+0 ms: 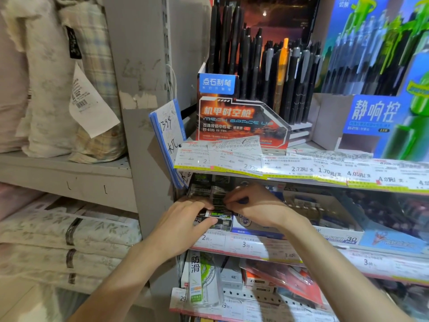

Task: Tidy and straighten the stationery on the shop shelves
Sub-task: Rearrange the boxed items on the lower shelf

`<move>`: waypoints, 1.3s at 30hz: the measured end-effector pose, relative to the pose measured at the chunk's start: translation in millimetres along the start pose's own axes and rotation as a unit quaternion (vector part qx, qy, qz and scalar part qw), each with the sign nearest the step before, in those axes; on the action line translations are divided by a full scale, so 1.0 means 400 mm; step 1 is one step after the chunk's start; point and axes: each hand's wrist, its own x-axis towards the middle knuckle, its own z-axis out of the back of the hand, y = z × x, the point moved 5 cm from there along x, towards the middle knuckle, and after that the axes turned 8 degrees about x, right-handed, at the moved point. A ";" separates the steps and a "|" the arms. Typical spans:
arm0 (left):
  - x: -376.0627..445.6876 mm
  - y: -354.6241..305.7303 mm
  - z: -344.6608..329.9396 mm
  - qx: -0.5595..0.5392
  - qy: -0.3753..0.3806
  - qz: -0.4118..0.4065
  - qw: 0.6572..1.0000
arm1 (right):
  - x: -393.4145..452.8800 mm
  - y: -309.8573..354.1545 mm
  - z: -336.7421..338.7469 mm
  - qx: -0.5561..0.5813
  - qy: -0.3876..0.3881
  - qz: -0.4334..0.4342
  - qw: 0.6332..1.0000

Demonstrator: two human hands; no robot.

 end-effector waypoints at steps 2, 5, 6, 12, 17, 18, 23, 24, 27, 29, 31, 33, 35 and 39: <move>-0.001 -0.002 0.000 0.009 0.003 0.004 1.000 | -0.003 -0.005 -0.003 0.010 -0.007 -0.007 1.000; -0.003 -0.011 0.006 0.037 0.010 0.012 0.999 | -0.009 -0.009 -0.007 0.024 -0.013 -0.015 1.000; -0.004 -0.016 0.009 0.048 0.012 0.013 0.999 | -0.013 -0.012 -0.005 0.034 -0.022 -0.018 0.999; 0.006 -0.031 0.019 0.077 -0.002 0.001 0.997 | -0.062 -0.075 0.080 0.014 -0.126 -0.049 0.991; 0.007 -0.030 0.018 0.072 -0.004 -0.003 0.997 | -0.122 -0.123 0.147 -0.115 -0.101 -0.098 0.983; 0.007 -0.030 0.019 0.071 -0.006 -0.004 0.997 | -0.130 -0.127 0.153 -0.135 -0.095 -0.101 0.981; 0.005 -0.032 0.017 0.072 -0.008 -0.003 0.997 | -0.147 -0.140 0.149 -0.180 -0.071 -0.110 0.975; 0.005 -0.032 0.017 0.070 -0.008 -0.001 0.997 | -0.148 -0.138 0.149 -0.179 -0.074 -0.108 0.975; 0.004 -0.027 0.012 0.062 -0.009 0.003 0.998 | -0.148 -0.135 0.148 -0.170 -0.078 -0.103 0.977; 0.004 -0.021 0.008 0.057 -0.007 0.006 0.998 | -0.148 -0.132 0.146 -0.165 -0.080 -0.100 0.978; 0.002 -0.017 0.002 0.058 0.003 0.009 0.998 | -0.147 -0.132 0.145 -0.149 -0.094 -0.091 0.980; 0.000 -0.015 0.000 0.051 0.007 0.010 0.999 | -0.144 -0.129 0.147 -0.129 -0.114 -0.078 0.982; 0.000 -0.015 0.004 0.040 0.001 0.012 0.999 | -0.137 -0.125 0.149 -0.114 -0.122 -0.072 0.983; 0.000 -0.013 0.006 0.030 0.005 0.027 0.999 | -0.118 -0.102 0.147 -0.069 -0.136 -0.063 0.986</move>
